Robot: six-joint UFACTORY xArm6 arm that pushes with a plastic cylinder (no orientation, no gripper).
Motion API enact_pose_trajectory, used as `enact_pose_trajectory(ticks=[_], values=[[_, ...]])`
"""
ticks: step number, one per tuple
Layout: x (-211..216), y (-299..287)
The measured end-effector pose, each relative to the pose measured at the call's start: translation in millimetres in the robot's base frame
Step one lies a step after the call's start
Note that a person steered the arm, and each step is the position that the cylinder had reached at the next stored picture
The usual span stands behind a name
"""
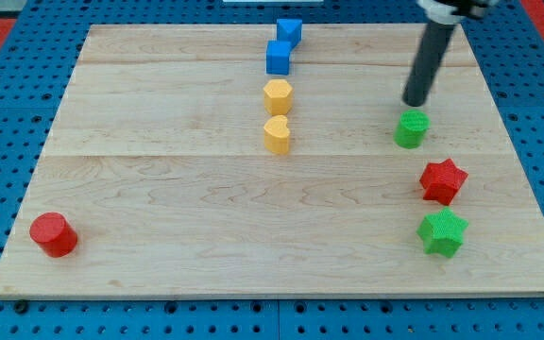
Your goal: Push the red circle to the yellow heart
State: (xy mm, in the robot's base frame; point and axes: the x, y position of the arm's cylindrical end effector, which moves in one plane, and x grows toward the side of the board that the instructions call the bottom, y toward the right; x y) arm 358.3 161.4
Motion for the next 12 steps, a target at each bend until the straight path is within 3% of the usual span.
enact_pose_trajectory(ticks=[1,2,3,4,5,6,8,9,10,11,12], values=[[30.9,2.4],[27.8,6.9],[11.6,-100.3],[95.0,-110.4],[180.8,-179.2],[248.8,-292.0],[228.5,-465.5],[206.1,-384.0],[166.0,-343.3],[174.4,-258.4],[196.2,-300.9]])
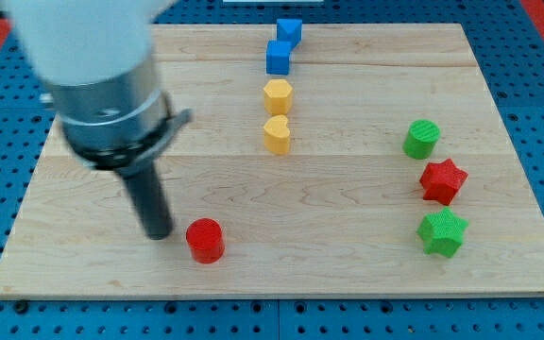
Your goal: Push the red circle to the yellow heart
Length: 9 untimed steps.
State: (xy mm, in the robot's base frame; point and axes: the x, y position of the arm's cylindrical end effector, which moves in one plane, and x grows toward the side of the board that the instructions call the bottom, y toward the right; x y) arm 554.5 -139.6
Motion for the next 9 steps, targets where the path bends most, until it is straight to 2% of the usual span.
enact_pose_trajectory(ticks=[1,2,3,4,5,6,7,8,9], values=[[20.4,62.0],[2.2,155.1],[-3.8,207.6],[-15.2,206.8],[16.6,220.9],[-21.0,258.9],[-96.4,229.9],[-66.5,215.7],[-85.2,184.5]])
